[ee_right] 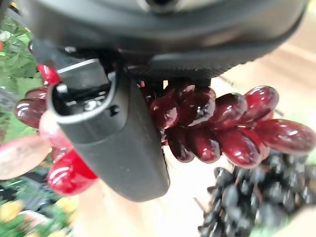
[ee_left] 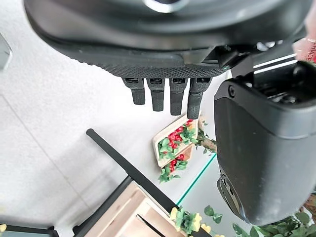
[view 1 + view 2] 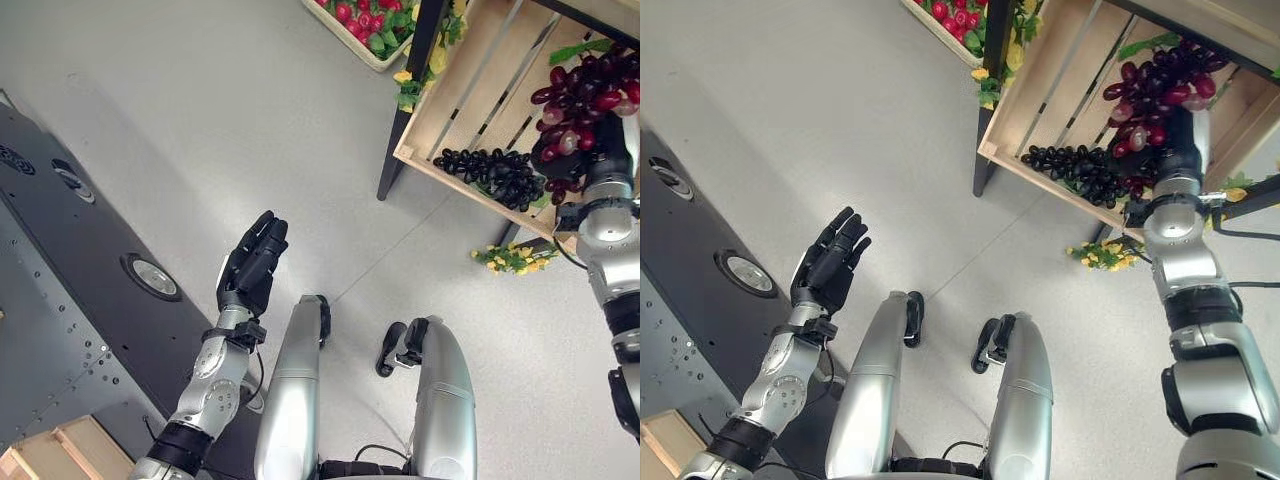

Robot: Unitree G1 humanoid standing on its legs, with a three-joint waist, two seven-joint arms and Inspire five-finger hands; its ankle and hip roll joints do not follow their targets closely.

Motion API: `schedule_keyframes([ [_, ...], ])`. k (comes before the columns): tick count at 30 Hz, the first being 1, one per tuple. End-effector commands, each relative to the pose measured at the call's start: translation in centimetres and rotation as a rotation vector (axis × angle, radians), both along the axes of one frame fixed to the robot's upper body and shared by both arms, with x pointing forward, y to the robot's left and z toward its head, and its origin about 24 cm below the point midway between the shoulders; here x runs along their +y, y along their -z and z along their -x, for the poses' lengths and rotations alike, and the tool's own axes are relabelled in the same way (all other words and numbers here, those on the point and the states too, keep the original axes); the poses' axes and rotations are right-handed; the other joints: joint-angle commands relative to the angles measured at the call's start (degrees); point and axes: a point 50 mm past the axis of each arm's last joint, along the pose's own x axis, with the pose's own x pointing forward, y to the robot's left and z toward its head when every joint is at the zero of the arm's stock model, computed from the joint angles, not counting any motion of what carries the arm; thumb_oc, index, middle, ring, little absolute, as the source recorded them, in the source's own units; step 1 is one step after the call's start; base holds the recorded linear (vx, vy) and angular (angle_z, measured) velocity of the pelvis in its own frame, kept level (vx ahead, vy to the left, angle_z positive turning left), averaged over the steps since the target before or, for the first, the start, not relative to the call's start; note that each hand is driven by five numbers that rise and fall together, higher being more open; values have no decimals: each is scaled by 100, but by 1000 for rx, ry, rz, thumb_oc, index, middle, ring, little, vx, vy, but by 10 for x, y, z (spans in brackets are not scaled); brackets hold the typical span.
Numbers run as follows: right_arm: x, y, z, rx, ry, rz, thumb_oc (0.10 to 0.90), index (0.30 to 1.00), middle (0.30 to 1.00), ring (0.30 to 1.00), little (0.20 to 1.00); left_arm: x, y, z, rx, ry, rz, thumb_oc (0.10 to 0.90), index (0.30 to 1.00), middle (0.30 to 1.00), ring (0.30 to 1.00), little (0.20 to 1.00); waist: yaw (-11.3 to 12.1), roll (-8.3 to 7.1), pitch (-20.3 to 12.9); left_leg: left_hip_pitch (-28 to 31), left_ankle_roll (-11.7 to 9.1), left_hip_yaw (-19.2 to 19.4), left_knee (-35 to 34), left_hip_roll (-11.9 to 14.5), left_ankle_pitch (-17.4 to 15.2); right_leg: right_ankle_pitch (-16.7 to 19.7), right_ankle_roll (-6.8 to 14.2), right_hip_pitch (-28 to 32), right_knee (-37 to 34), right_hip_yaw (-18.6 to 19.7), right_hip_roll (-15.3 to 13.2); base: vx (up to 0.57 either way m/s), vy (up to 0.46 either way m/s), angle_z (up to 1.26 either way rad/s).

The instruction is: Pick up the fruits from the basket on one side to the basket on the other side

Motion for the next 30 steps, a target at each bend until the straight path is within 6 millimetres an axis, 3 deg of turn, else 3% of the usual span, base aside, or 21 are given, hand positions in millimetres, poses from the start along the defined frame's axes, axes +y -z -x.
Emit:
schedule_keyframes([
  [1,-26,-94,20,-186,144,161,400,300,300,300,300,-14,-41,5,-229,79,34,800,900,900,900,900,80,164,-84,342,589,247,158,-161,-642,791,-197,160,-566,-10,-2,12,-2,4],
  [10,-61,-112,30,29,362,290,400,300,300,300,300,-14,-42,7,-224,110,12,800,900,900,900,900,243,109,-83,344,604,158,125,-171,-654,830,-204,202,-627,-130,-31,3,-9,2],
  [17,-59,-133,33,-2,459,329,400,300,300,300,300,-17,-43,8,-228,116,21,800,900,900,900,900,264,167,-83,426,579,175,-72,-205,-611,840,-188,235,-727,-148,-57,-6,-15,5],
  [29,-56,-137,30,-148,406,74,400,300,300,300,300,-23,-46,7,-246,123,73,800,900,900,900,900,230,344,-83,548,550,260,-366,-245,-527,782,-221,221,-807,-93,-63,-17,11,4],
  [30,-55,-138,29,-166,389,68,453,380,380,380,380,-23,-47,6,-246,121,76,800,900,900,900,900,224,351,-83,541,546,260,-366,-245,-518,783,-224,212,-803,-90,-60,0,0,0],
])
